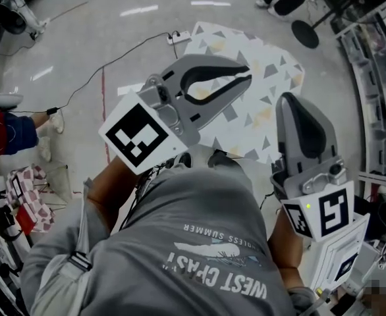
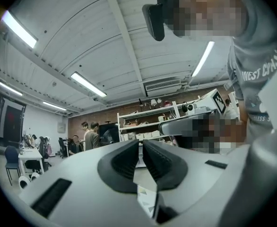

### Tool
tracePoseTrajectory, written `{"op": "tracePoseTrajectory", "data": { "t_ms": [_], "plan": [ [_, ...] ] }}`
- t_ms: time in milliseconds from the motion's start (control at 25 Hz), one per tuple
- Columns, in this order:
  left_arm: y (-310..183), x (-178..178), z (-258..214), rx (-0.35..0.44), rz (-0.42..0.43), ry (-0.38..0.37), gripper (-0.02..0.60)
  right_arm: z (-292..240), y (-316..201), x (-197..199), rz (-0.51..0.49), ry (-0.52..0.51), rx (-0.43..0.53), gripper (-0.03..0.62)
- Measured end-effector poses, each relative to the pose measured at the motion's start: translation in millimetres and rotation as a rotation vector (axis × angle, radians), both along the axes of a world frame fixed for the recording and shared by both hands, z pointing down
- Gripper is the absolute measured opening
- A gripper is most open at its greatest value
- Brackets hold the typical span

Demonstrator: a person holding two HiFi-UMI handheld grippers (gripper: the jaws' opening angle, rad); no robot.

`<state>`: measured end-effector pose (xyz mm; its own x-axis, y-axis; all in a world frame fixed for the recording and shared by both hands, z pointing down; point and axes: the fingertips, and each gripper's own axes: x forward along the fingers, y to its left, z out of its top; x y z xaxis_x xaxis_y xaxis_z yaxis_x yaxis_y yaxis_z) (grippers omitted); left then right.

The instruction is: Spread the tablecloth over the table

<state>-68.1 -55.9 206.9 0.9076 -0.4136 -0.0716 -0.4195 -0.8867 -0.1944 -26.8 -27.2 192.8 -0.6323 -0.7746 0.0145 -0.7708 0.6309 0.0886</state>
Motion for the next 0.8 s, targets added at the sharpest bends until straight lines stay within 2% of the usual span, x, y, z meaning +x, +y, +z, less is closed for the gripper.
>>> {"op": "tracePoseTrajectory", "data": {
  "t_ms": [320,800],
  "plan": [
    [0.5,-6.3,0.0,-0.004,-0.014,0.001,0.025,-4.5,5.8,3.4,0.012,0.0,0.012,0.009],
    [-20.5,-29.3,3.5,-0.011,-0.09,0.01,0.025,0.5,0.0,7.8,0.027,-0.006,0.003,0.009]
  ]
}}
